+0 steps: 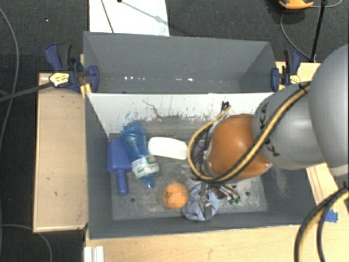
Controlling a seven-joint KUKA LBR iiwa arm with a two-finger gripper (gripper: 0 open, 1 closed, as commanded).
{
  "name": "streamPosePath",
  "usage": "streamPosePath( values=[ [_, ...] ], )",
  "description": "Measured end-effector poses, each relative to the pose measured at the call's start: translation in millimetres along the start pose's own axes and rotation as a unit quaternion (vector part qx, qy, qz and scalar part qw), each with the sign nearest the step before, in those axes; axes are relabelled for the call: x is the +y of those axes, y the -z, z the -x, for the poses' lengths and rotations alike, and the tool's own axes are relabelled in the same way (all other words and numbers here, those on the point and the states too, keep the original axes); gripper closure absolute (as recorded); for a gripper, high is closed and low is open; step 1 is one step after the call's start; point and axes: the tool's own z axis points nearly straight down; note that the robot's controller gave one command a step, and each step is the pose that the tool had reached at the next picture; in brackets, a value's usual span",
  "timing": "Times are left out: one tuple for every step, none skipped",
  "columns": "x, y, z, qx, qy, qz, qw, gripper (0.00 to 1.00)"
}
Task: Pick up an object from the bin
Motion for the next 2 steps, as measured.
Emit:
streamPosePath(
  values=[
    [34, 8, 11.2, 0.0065, 0.019, 0.001, 0.9998, 0.0],
    [64, 12, 22.6, -0.0018, 0.036, 0.0, 0.9994, 1.0]
  ],
)
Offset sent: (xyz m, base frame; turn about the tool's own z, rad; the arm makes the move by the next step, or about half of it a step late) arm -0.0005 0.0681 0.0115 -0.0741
